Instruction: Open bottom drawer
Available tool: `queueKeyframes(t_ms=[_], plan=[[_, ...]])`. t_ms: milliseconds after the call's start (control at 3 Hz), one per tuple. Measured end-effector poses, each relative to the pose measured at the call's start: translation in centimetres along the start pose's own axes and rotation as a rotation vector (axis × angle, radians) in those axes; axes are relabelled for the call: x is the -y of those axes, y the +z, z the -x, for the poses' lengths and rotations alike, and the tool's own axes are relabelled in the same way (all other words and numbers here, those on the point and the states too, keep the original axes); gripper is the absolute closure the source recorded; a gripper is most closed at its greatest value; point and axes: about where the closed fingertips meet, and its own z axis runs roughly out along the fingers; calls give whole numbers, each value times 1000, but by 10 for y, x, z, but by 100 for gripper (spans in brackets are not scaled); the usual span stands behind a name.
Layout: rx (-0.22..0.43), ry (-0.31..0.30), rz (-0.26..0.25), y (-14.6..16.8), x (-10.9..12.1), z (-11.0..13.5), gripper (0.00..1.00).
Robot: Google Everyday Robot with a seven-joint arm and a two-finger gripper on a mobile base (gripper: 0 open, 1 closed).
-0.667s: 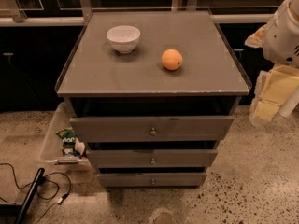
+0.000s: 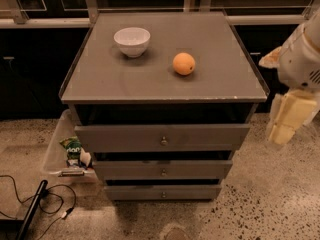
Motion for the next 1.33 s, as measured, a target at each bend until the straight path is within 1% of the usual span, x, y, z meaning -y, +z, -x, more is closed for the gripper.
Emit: queueKeyframes(t_ms=[333, 667, 1000, 1333], plan=[[27, -10, 71, 58, -26, -17, 0], [62, -59, 93, 113, -52, -35, 0], [81, -96, 88, 171, -63, -53, 0], [81, -96, 89, 171, -63, -53, 0]])
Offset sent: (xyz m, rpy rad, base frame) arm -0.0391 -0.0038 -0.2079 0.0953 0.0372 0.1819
